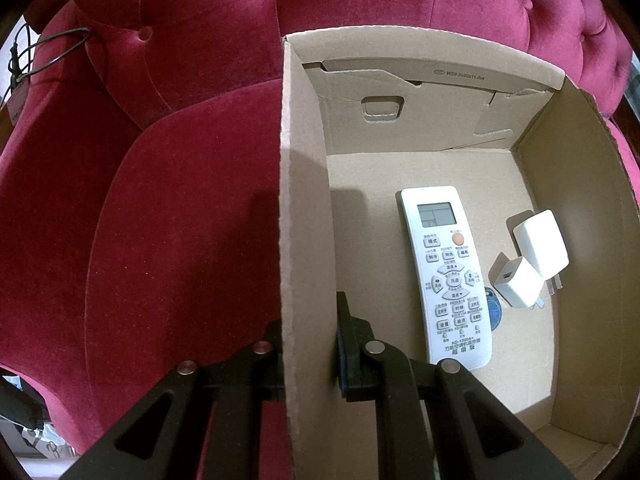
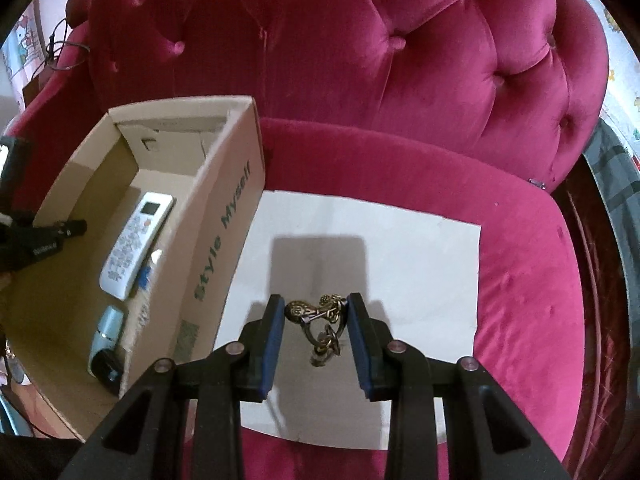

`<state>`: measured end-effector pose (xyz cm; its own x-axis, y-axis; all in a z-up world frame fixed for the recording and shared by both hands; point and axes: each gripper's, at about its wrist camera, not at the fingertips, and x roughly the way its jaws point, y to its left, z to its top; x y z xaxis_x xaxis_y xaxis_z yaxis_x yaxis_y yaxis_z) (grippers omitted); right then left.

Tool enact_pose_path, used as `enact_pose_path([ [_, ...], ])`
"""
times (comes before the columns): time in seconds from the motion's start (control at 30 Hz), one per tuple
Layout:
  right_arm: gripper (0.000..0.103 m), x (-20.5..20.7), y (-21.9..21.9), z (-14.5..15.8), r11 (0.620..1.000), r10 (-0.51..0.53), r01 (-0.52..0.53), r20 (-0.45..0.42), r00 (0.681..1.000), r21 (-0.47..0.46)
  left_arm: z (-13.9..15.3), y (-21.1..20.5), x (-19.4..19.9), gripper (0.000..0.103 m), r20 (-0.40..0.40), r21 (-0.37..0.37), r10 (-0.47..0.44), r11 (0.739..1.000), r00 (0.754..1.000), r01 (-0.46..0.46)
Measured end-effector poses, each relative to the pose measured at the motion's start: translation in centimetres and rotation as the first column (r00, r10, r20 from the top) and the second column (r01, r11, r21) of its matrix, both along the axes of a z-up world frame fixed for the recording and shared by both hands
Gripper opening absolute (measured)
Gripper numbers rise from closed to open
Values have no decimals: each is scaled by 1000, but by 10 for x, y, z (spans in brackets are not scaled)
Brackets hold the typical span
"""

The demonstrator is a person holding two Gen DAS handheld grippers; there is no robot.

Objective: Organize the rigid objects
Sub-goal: 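Carry the keys over the box wall into the box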

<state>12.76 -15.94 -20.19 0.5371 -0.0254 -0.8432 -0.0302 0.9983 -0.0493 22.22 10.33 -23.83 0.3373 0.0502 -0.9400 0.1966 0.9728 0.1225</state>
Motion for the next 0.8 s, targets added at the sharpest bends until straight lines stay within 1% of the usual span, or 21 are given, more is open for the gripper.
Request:
enact_pose_path([
  [0.3,33,7,10,38,999,9,-7,46,999,-34,0,1,0,14,1,-3,-2,1000,1000,2],
  [0.5,33,13,19,64,999,16,-13,75,997,-35,1,2,0,14,-1,-6,-1,1000,1000,1],
  [0.8,33,25,50,101,997,63,-59,115,991,-41,1,-1,0,14,1,7,-5,1000,1000,5],
])
